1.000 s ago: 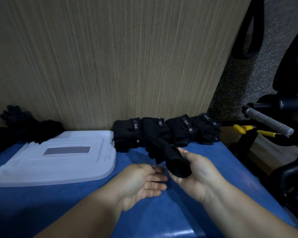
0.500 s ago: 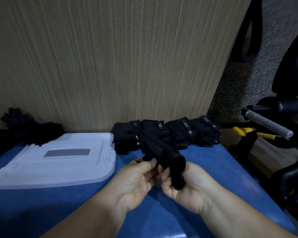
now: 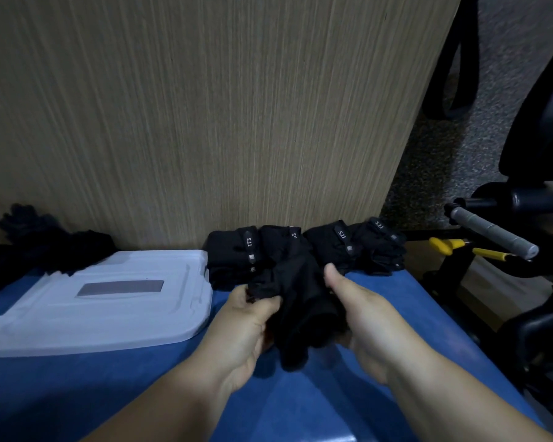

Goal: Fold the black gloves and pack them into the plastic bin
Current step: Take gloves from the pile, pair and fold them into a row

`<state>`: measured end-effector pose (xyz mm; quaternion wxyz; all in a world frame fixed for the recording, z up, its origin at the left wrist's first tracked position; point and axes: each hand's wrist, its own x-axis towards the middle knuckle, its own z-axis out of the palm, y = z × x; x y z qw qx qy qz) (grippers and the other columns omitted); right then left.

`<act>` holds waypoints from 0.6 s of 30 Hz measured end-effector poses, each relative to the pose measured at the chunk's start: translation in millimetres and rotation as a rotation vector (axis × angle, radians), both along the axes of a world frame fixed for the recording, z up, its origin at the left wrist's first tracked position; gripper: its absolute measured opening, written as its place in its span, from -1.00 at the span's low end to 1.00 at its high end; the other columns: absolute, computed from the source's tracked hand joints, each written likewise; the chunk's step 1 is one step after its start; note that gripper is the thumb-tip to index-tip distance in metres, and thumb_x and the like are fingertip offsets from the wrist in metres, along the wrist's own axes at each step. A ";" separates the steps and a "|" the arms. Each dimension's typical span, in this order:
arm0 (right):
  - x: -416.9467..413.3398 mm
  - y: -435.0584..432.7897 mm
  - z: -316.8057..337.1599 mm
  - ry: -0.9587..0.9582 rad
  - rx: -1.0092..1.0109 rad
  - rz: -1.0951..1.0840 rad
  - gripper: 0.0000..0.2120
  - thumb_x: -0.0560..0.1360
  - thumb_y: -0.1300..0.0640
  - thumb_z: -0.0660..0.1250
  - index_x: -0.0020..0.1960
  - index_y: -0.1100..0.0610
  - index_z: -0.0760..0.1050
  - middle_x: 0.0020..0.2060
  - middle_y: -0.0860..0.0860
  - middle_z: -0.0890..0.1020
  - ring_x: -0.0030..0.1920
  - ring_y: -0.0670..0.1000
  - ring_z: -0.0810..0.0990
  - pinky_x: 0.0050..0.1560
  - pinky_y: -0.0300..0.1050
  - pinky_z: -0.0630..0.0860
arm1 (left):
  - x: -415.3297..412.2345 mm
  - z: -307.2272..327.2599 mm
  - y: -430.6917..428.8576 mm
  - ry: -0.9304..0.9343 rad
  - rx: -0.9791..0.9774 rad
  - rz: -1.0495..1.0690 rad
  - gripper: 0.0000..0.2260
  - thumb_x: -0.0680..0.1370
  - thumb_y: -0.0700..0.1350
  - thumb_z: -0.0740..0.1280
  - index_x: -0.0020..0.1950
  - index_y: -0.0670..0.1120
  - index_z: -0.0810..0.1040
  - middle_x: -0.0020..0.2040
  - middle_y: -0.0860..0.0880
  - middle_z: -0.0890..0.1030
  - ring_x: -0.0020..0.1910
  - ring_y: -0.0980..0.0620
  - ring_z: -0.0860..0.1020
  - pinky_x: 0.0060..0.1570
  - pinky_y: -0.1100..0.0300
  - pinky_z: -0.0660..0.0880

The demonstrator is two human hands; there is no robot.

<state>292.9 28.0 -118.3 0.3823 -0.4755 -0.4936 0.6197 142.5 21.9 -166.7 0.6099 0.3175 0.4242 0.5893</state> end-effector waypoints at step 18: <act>40.8 20.9 -25.0 -0.445 0.167 0.001 -0.83 0.53 0.13 0.34 0.12 0.02 0.49 -0.18 0.12 0.71 -0.14 0.11 0.70 0.01 0.14 0.61 | 21.5 -9.6 14.1 0.573 0.167 0.253 -0.38 0.52 -0.16 0.39 0.39 0.26 0.13 0.19 0.18 0.50 -0.10 0.19 0.60 -0.09 0.27 0.54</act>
